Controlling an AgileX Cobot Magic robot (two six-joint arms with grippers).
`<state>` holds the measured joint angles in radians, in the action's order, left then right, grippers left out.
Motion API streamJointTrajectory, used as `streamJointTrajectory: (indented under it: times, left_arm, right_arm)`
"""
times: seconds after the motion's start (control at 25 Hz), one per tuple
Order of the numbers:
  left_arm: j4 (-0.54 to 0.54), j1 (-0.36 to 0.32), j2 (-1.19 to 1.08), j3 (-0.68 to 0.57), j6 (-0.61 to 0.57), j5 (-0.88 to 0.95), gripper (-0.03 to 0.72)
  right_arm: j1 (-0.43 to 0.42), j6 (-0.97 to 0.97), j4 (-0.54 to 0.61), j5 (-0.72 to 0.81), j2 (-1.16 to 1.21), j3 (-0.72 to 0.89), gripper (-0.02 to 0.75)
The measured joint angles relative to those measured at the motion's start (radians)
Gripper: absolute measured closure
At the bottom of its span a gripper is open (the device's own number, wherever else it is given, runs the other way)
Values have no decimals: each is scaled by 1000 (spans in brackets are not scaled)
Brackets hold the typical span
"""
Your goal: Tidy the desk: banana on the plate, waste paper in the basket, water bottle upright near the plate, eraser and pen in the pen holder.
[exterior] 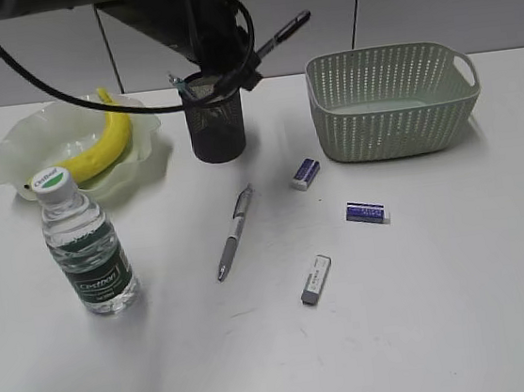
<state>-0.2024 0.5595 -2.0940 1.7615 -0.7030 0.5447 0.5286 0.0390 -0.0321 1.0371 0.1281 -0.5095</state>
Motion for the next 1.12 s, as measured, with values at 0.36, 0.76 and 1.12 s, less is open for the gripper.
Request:
streamJointTrajectory:
  times: [0.36,0.76,1.12]
  left_arm:
    - [-427,-144,6,-11,0,-188,633]
    - [-604,-174,6,-15,1,-211,633]
    - [-673,-167,59,-152,1,-444,633]
  right_arm:
    - [0,0,0,0,0,0,407]
    - [0,0,0,0,0,0,407]
    - [0,0,0,0,0,0,407]
